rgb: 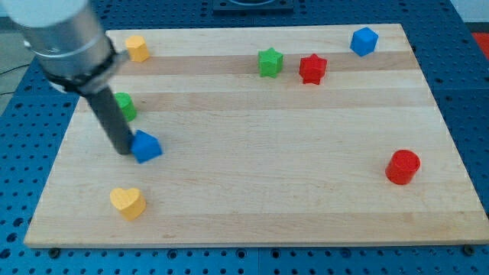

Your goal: Move your arm towards the green circle

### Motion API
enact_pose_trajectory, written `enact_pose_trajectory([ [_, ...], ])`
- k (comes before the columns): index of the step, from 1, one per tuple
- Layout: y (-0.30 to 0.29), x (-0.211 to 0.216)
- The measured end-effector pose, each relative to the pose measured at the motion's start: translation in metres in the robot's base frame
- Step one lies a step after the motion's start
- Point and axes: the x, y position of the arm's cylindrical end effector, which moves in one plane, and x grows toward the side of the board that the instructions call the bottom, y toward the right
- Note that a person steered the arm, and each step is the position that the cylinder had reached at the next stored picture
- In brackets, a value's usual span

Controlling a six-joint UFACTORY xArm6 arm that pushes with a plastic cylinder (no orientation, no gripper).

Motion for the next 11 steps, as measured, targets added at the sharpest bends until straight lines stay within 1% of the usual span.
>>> enact_pose_trajectory([
  [1, 0.004, -0.004],
  [3, 0.003, 0.030],
  [4, 0.078, 0.021],
  [5, 0.090, 0.048],
  [6, 0.081, 0.087],
  [7, 0.008, 0.085],
  [8, -0.018, 0.082],
  [9, -0.018, 0.059],
  [10, -0.020, 0.005],
  [11, -0.007, -0.049],
])
